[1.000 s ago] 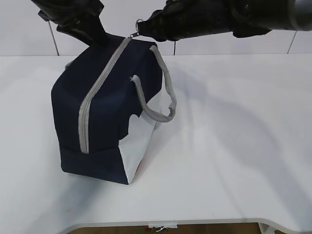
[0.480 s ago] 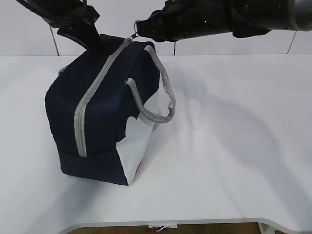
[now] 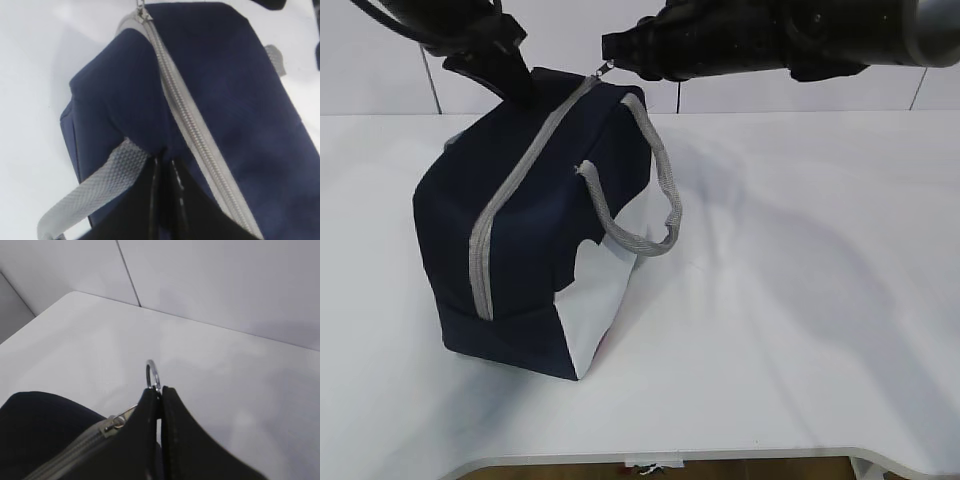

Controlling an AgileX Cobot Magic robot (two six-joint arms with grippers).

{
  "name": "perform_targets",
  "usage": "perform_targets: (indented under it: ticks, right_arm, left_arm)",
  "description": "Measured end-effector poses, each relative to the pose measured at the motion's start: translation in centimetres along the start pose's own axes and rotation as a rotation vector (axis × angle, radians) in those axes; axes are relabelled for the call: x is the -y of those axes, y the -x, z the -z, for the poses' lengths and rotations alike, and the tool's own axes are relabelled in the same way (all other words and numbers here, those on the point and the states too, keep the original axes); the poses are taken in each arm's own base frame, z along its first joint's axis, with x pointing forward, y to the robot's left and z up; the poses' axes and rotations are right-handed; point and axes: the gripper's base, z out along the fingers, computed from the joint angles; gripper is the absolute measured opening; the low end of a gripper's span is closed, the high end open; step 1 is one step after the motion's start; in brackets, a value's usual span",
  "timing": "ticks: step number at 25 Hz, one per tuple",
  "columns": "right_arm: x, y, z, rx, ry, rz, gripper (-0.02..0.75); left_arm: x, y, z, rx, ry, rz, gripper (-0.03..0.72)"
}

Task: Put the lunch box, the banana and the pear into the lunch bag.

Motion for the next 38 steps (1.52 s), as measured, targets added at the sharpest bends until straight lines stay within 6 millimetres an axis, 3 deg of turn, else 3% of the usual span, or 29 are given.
perform_targets:
  ticks: [14,22,32,38]
  right_arm:
    - [1.5,-2.4,-2.0,-0.04,-0.065,-0.043,0.013]
    - [3.6,-4.1,-2.6,-0.096,-0.047,-0.186,0.013]
    - [4.5,-6.2,-3.6,-0.164,-0.013,-0.294,0.013]
    - [4.5,-6.2,-3.5,-0.177,0.008,-0.312,0.013]
  left_arm:
    - [0.1,0.1,0.5,0.02,0.019,-0.009,-0.001]
    - [0.3,0.1,1.5,0.019,0.039,-0.025,-0.002]
    - [0.4,-0.2,2.1,0.001,0.059,-0.042,-0.003]
    - [0.4,-0.2,2.1,-0.005,0.066,-0.048,-0.003]
